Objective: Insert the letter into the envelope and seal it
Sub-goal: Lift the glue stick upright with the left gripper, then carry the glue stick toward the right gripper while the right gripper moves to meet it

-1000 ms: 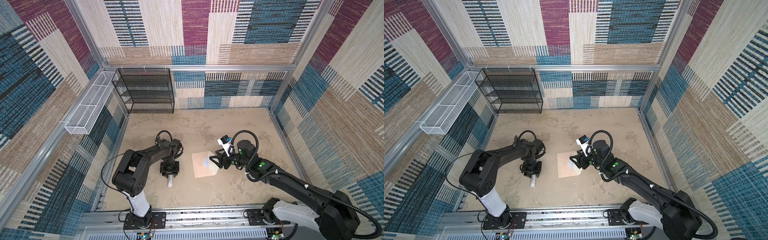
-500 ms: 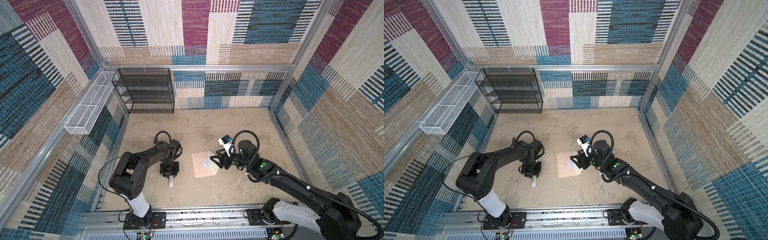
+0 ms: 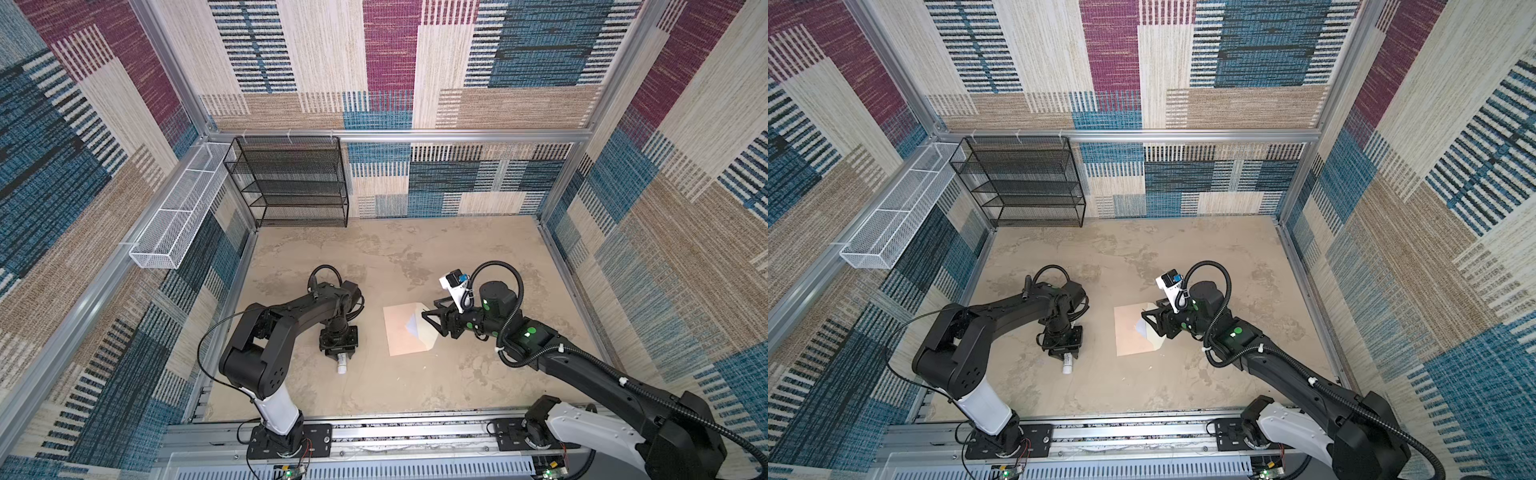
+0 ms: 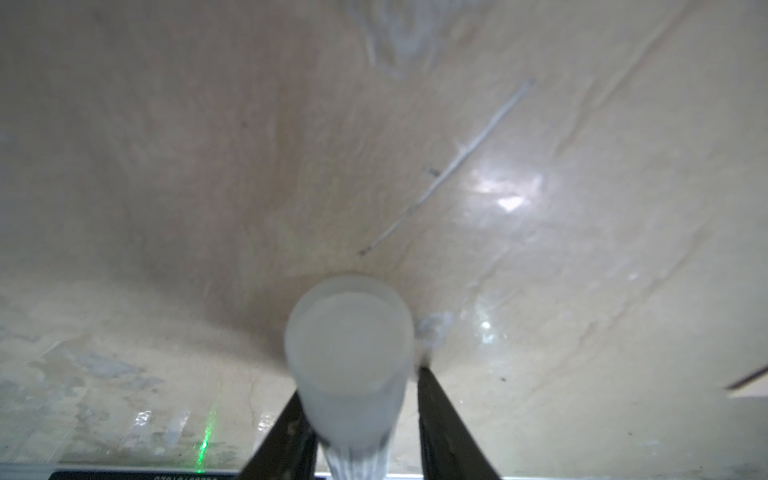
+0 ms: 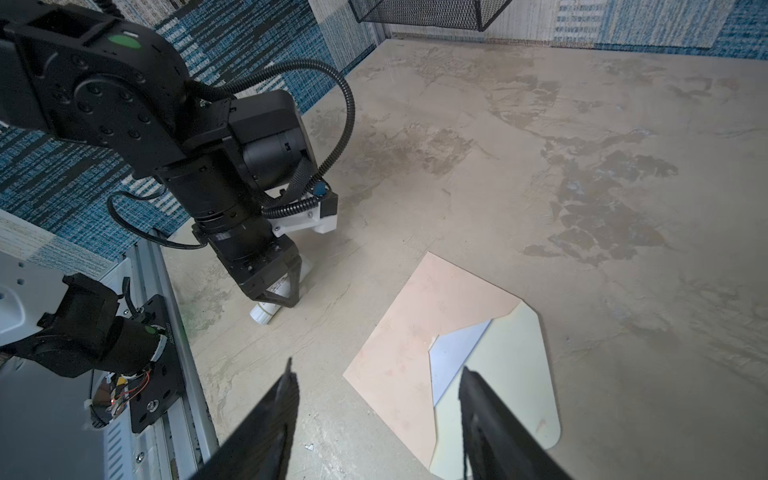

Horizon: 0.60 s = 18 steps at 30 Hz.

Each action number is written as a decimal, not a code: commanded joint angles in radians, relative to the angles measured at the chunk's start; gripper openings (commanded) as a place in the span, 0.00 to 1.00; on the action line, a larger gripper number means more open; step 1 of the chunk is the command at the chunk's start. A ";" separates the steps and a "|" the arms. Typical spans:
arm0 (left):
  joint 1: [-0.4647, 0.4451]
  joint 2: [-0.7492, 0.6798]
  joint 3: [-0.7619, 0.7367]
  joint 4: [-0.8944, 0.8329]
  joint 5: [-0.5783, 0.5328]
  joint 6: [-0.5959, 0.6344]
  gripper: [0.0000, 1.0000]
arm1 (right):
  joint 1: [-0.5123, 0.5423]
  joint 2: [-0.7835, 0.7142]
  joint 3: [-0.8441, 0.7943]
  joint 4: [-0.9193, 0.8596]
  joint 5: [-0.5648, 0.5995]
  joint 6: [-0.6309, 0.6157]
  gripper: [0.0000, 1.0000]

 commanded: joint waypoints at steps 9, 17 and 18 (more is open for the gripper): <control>-0.002 0.043 -0.050 0.084 -0.041 0.004 0.28 | 0.002 -0.020 -0.004 0.004 0.025 0.012 0.65; -0.006 -0.101 -0.002 0.101 0.040 0.054 0.17 | 0.002 -0.020 0.040 0.024 0.059 0.060 0.65; -0.010 -0.129 0.022 0.105 0.051 0.066 0.16 | 0.001 -0.018 0.055 0.022 0.071 0.076 0.66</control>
